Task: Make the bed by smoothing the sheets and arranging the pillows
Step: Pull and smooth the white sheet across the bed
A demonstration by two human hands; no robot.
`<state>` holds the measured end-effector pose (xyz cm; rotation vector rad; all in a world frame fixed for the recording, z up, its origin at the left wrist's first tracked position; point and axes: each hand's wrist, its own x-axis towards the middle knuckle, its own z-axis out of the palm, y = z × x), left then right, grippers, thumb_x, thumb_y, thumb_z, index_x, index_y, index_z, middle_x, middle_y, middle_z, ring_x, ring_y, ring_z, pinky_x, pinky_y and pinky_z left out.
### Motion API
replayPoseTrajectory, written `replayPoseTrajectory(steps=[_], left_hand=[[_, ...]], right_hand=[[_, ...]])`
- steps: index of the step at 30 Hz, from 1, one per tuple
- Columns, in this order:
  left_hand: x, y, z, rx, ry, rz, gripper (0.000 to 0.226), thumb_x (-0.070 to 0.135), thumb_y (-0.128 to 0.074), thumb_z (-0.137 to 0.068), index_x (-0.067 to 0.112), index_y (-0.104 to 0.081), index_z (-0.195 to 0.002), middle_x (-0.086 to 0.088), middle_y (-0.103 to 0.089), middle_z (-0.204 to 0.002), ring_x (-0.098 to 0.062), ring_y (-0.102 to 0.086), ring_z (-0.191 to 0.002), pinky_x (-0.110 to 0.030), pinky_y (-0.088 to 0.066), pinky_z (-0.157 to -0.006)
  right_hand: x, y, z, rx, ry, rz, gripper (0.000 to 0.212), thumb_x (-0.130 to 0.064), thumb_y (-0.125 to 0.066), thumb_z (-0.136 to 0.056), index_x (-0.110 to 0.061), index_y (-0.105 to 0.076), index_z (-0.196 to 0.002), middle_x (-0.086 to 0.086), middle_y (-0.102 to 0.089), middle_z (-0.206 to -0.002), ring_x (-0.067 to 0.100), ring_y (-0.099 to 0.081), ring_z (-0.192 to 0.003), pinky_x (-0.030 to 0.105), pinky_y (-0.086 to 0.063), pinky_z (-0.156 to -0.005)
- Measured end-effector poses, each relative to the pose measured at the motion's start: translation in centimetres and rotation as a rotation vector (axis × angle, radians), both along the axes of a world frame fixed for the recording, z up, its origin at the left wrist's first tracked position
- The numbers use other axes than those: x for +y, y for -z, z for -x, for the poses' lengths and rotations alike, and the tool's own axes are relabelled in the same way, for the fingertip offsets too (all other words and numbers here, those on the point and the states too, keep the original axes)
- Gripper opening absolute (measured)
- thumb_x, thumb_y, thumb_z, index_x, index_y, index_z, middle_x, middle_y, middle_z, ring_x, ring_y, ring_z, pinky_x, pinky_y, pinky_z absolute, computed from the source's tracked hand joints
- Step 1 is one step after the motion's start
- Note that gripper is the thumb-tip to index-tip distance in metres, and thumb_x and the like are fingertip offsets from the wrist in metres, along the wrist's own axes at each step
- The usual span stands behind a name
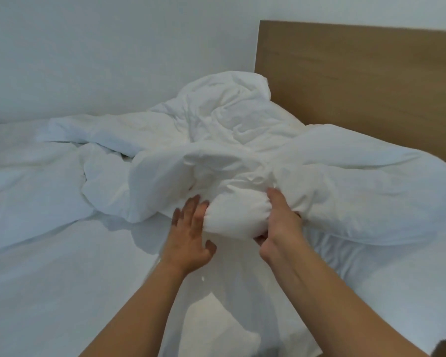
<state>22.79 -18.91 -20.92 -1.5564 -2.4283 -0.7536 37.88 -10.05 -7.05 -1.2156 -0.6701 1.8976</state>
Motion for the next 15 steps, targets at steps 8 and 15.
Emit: replayPoseTrajectory(steps=[8, 15], left_hand=[[0.7, -4.7, 1.7, -0.216, -0.294, -0.229, 0.045, 0.031, -0.042, -0.08, 0.009, -0.061, -0.115, -0.019, -0.062, -0.111, -0.041, -0.056, -0.101, -0.04, -0.043, -0.082], [-3.9, -11.6, 5.2, -0.1, -0.363, 0.146, 0.044, 0.036, -0.03, -0.083, 0.01, -0.066, -0.086, -0.017, -0.068, -0.099, -0.036, -0.06, -0.087, -0.033, -0.041, -0.068]], right_hand=[[0.4, -2.7, -1.6, 0.266, 0.067, -0.002, 0.04, -0.04, -0.071, -0.083, -0.028, -0.058, -0.119, -0.003, -0.07, -0.112, 0.016, -0.068, -0.097, 0.042, -0.058, -0.081], [-3.9, -3.8, -3.4, -0.747, -0.815, -0.896, 0.021, -0.026, -0.056, -0.088, -0.01, -0.063, -0.076, 0.007, -0.061, -0.073, 0.023, -0.053, -0.065, 0.033, -0.043, -0.062]])
